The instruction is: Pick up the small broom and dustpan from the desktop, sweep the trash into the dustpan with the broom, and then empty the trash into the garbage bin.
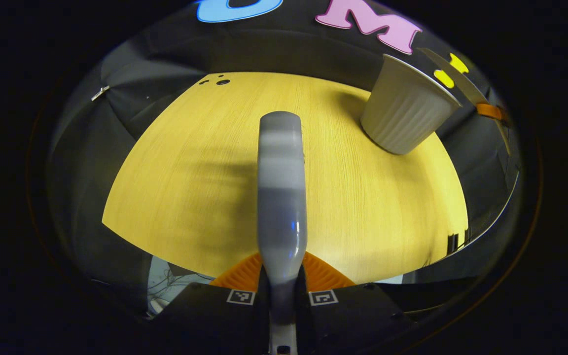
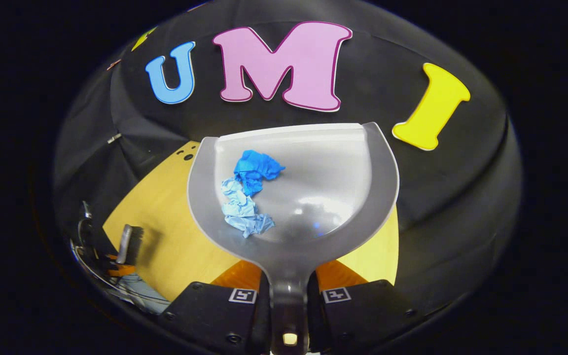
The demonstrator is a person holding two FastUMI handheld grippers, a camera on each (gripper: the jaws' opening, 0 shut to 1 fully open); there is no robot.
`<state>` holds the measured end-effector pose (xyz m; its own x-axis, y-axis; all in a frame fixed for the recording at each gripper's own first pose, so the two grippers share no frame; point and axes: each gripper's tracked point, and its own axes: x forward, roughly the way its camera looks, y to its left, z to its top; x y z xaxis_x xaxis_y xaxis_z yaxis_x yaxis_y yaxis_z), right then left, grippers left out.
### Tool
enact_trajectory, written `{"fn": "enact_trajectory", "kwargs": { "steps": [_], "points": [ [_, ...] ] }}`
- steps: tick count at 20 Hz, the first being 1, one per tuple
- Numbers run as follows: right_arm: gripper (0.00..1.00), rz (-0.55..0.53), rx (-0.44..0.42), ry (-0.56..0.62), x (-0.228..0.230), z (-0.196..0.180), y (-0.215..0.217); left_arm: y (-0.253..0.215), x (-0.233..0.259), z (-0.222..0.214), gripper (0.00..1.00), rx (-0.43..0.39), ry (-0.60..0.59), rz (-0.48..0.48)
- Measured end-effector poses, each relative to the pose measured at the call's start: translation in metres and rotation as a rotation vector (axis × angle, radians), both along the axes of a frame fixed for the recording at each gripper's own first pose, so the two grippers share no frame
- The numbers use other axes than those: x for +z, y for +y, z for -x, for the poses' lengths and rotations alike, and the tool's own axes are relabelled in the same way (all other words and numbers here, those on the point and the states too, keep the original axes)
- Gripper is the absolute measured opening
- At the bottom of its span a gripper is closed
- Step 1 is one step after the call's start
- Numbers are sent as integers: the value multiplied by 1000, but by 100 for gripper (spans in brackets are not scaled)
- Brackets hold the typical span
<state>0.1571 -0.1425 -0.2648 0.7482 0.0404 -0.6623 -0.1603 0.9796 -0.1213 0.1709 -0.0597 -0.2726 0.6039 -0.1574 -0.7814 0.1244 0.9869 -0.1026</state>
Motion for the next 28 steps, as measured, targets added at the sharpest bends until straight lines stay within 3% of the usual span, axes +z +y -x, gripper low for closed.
{"fn": "enact_trajectory", "kwargs": {
  "steps": [6,10,11,13,14,18,19,21,22,28],
  "points": [
    [33,27,-59,-83,-8,-45,-9,-5,23,3,25,58,-1,25],
    [34,208,-74,-120,-12,-59,-23,0,35,3,22,82,5,64],
    [34,279,-69,-131,-12,-61,-26,2,39,0,25,78,5,73],
    [34,425,-45,-148,-11,-64,-28,12,46,-6,22,47,2,76],
    [33,455,-41,-162,-10,-68,-26,19,47,-11,28,28,0,65],
    [34,551,-70,-137,-14,-76,-21,36,56,-37,22,-40,-22,48],
    [33,578,-78,-136,-14,-76,-21,40,57,-42,25,-55,-22,54],
    [33,642,-85,-144,-11,-76,-20,50,54,-50,22,-72,-19,63],
    [33,679,-86,-147,-9,-76,-20,55,51,-53,25,-80,-11,70],
    [33,865,-85,-176,0,-76,-17,77,47,-72,25,-136,-7,82]
  ]
}}
